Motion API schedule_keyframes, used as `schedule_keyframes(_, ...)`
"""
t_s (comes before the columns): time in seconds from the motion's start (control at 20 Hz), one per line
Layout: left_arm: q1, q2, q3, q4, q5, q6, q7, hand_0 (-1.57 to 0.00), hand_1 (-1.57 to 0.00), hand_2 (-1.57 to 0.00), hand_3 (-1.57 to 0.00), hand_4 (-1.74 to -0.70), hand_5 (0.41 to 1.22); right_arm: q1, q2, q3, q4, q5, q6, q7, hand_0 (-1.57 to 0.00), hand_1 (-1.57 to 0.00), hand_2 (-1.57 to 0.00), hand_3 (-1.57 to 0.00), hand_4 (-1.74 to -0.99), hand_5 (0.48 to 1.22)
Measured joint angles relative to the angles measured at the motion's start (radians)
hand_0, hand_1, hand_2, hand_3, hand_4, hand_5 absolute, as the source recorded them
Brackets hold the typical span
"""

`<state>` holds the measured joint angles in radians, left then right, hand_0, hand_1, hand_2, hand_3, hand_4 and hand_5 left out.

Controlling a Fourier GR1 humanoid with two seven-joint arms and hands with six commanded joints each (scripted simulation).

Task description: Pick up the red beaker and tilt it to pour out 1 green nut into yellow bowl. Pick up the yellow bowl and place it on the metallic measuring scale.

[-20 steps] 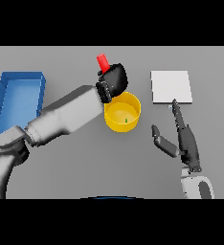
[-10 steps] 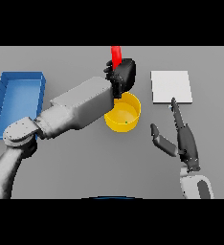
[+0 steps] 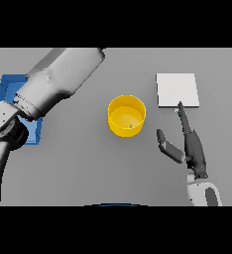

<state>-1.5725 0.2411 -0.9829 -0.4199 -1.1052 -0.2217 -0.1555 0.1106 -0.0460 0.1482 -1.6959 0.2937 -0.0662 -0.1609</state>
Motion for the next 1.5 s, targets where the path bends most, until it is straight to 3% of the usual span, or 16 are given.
schedule_keyframes(0.2,-0.047,0.066,0.198,0.121,0.188,-0.013,0.107,-1.57,-1.57,-1.57,-1.43,-1.74,1.221,-0.027,0.001,-0.003,0.023,0.007,-0.009,0.002,0.0,0.0,0.0,0.0,-0.999,0.665)
schedule_keyframes(0.5,0.041,0.237,0.423,0.185,0.465,0.13,0.228,-1.57,-1.57,-1.57,-1.43,-1.74,1.221,-0.025,0.018,-0.005,0.034,-0.03,0.005,-0.02,0.0,0.0,0.0,0.0,-1.012,0.659)
schedule_keyframes(0.75,0.214,0.343,0.558,0.171,0.683,0.258,0.358,-1.57,-1.57,-1.57,-1.44,-1.74,1.221,-0.04,0.007,-0.006,0.038,-0.017,-0.001,0.001,0.0,0.0,0.0,0.0,-1.057,0.652)
schedule_keyframes(0.95,0.387,0.37,0.638,0.064,0.853,0.357,0.437,-1.57,-1.57,-1.57,-1.47,-1.74,1.221,-0.033,-0.003,0.0,0.031,-0.001,0.0,0.016,0.0,0.0,0.0,0.0,-1.048,0.651)
schedule_keyframes(1.1,0.525,0.397,0.667,-0.093,0.951,0.408,0.481,-1.57,-1.57,-1.57,-1.48,-1.74,1.221,-0.031,-0.013,0.01,0.013,0.031,-0.012,0.024,0.0,0.0,0.0,0.0,-1.046,0.649)
schedule_keyframes(1.25,0.674,0.417,0.665,-0.28,1.018,0.473,0.597,-1.57,-1.57,-1.57,-1.45,-1.74,1.221,-0.044,-0.011,0.009,0.036,0.028,-0.008,0.035,0.0,0.0,0.0,0.0,-1.026,0.648)
schedule_keyframes(1.3,0.729,0.427,0.662,-0.353,1.036,0.5,0.627,-1.57,-1.57,-1.57,-1.44,-1.74,1.221,-0.03,-0.015,0.005,0.033,0.024,-0.008,0.008,0.0,0.0,0.0,0.0,-1.02,0.645)
schedule_keyframes(1.5,0.879,0.442,0.655,-0.53,1.087,0.588,0.659,-1.57,-1.57,-1.57,-1.48,-1.74,1.221,-0.019,-0.019,0.002,0.031,0.012,0.002,-0.001,0.0,0.0,0.0,0.0,-1.014,0.648)
